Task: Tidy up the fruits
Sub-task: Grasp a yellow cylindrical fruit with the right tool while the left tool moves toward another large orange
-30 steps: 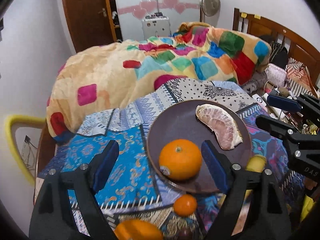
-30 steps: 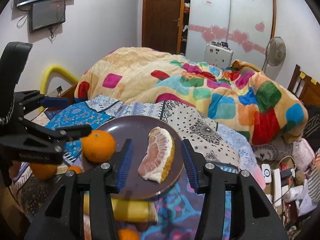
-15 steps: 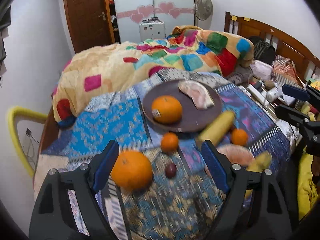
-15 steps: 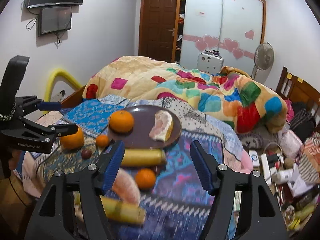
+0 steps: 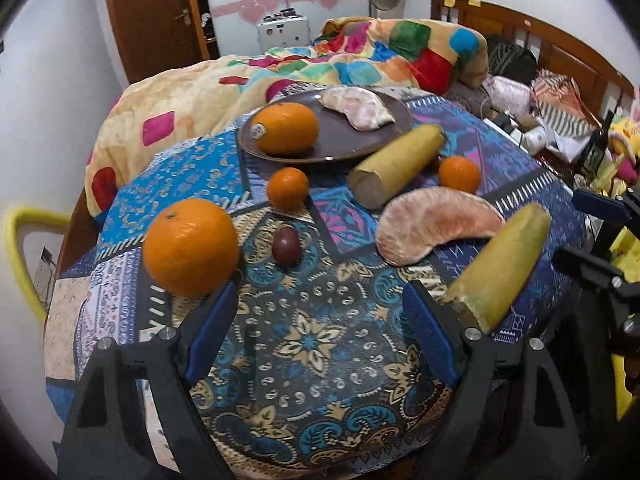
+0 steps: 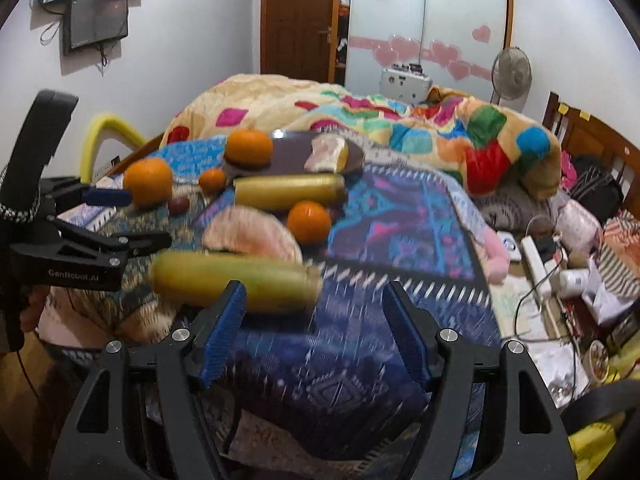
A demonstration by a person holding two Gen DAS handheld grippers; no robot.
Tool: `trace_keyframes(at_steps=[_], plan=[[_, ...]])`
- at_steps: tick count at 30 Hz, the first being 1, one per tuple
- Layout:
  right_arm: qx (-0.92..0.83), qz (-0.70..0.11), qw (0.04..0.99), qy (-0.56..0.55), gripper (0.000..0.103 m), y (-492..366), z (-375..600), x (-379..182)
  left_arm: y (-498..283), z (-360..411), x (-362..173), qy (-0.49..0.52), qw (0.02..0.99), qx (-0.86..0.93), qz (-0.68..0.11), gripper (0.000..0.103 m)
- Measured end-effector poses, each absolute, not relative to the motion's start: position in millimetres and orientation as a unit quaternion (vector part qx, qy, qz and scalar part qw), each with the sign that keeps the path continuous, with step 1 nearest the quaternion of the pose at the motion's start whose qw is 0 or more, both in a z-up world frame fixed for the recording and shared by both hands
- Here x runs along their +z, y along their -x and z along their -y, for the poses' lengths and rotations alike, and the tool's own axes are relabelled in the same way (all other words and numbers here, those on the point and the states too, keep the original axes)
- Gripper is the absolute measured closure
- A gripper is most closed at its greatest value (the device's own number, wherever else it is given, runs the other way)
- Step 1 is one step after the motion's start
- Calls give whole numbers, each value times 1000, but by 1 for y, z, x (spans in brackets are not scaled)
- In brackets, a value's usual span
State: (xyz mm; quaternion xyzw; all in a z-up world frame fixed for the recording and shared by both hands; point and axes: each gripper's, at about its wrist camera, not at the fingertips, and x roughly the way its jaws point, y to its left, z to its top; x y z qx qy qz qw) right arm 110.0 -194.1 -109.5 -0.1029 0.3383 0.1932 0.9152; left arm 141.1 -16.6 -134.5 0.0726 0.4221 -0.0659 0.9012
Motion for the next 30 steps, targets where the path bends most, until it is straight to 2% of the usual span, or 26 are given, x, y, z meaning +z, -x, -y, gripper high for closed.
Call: trace_keyframes(at_steps=[12,24,30], plan=[[165,-359,914,95,34,-122,206,-128,-135,38,-141,-61,902,-91,-417,18],[125,-355,920,109,34,-146,221,-118,-136,98,-146,-57,901,-139,-407,19],[134,-355,920,99,34,-150,225,-106,-134,94,-141,-46,907,-134,-396,19]])
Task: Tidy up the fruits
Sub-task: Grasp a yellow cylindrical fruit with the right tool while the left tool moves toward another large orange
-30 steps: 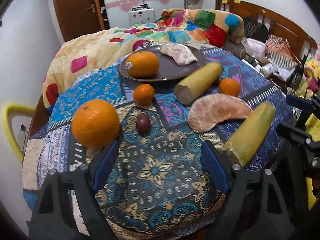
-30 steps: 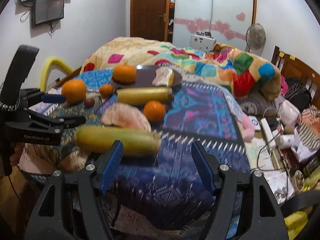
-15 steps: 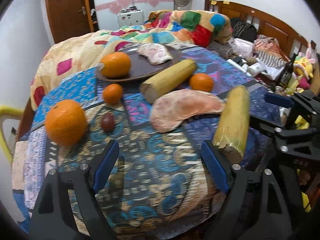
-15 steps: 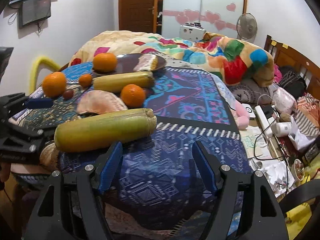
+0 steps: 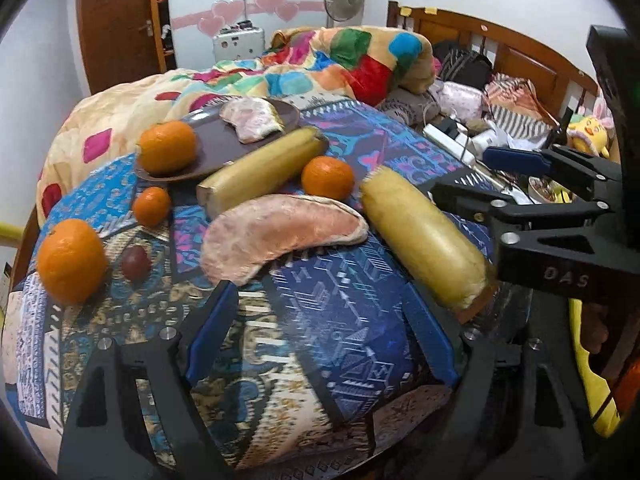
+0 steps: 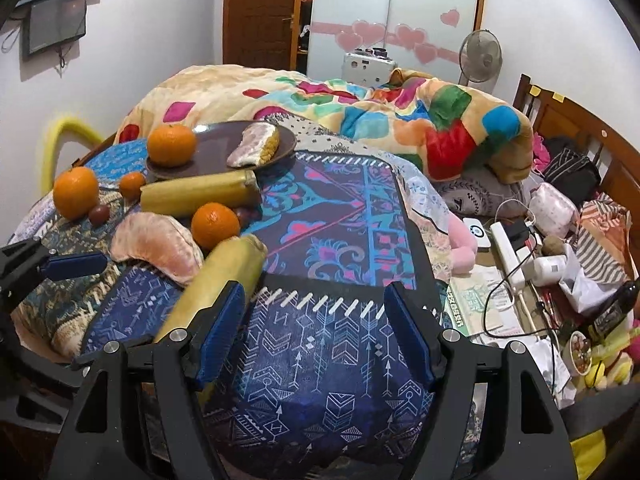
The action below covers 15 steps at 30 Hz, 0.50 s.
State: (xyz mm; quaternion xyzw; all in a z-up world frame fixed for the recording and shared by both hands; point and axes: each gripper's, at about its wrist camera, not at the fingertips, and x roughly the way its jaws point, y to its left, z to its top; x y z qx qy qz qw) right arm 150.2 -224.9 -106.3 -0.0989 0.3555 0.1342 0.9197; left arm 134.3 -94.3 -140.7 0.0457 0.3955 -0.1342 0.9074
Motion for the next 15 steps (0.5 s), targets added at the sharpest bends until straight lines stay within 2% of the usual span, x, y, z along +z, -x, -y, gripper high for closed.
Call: trace_keyframes(at_steps=[7,15], plan=[[171,-355,916,79,34,-141,212,-98,-120,52,-122,-41,926,-87,-364,19],[173,-391,901,75,34,-149,198,-125,-109,-7,-107,-38,940,-28,-339,18]])
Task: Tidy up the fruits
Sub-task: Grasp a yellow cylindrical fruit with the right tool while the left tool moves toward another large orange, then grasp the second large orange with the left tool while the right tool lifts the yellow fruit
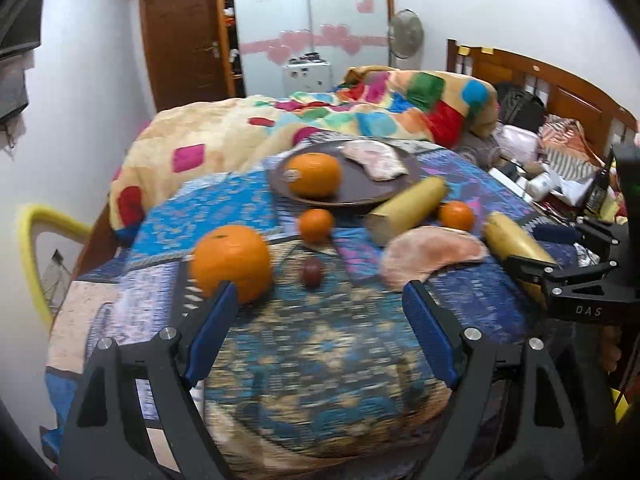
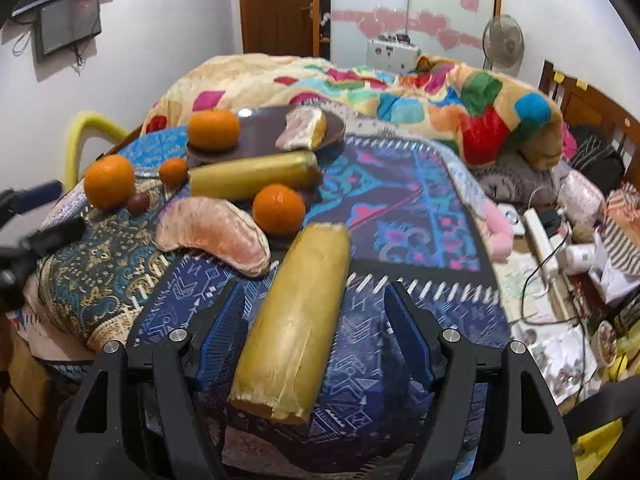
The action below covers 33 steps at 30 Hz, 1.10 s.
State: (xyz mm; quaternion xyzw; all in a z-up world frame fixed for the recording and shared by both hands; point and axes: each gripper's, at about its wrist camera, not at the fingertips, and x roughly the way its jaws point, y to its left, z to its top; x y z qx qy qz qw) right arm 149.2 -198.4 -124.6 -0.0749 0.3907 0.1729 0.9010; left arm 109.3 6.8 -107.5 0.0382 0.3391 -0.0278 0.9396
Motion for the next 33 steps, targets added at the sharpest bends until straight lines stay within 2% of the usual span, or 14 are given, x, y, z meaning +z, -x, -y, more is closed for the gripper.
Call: trace_keyframes(at_steps=[5,8,9,13,27,33], plan=[[168,-405,897,55,36,-158,204,-133,-114,-41,-112,-18,938,-8,-347,18],[187,-403,895,52,48,-156,205,-130,-121,-54,-116,-7,935,-10,-355,18],[195,-401,893,56,56,-153,205,-128,-123,-57,-118,-6,934,-11,-358,18],[195,-396,894,83,64,-149,202,-124,-134,-61,-122,-7,932,-10,-362,19],[192,-400,893,73,67,-166,208,-133,-174,-77,-143,6,919,2,-394,19],[196,-396,895,58,67,-172,211,-132,-181,-77,-146,18,917,-13,-398,33]])
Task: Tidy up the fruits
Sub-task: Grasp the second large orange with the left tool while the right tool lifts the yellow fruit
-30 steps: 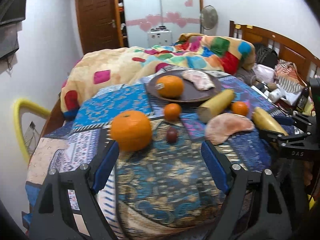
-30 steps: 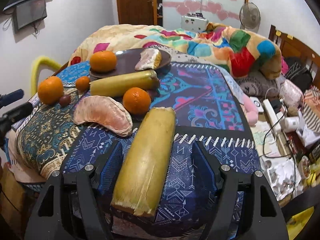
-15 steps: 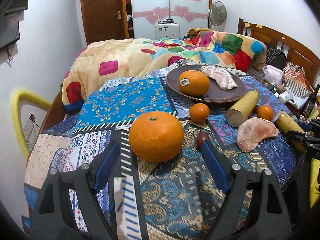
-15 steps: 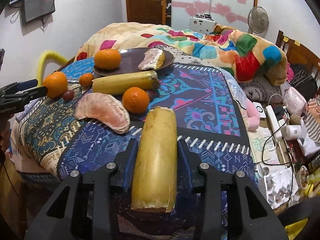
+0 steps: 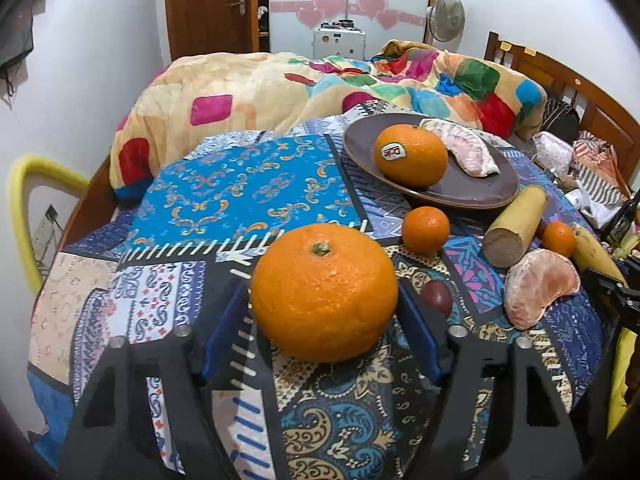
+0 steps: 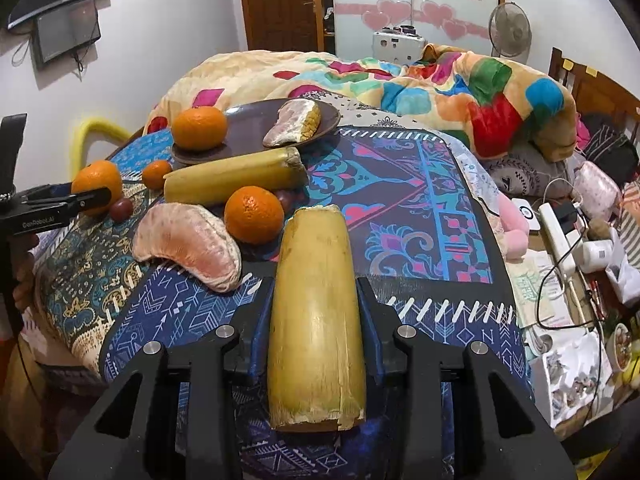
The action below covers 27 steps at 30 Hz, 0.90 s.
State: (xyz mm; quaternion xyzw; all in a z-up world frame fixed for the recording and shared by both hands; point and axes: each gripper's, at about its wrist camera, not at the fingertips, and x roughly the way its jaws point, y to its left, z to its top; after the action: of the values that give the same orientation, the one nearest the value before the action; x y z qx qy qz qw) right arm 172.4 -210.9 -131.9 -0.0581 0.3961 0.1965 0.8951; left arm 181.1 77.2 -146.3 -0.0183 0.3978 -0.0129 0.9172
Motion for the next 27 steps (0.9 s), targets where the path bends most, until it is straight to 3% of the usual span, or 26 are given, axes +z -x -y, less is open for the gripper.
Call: trace_keyframes(at_steps=[11,27], plan=[[194,-378,903,55,67,-178,213,-119,-180,-72,-139,10,915,-25,-402,35],[205,-312,926,53,67,-194,199,-70,-185,-55,-80,-4,940,-34,-340,35]])
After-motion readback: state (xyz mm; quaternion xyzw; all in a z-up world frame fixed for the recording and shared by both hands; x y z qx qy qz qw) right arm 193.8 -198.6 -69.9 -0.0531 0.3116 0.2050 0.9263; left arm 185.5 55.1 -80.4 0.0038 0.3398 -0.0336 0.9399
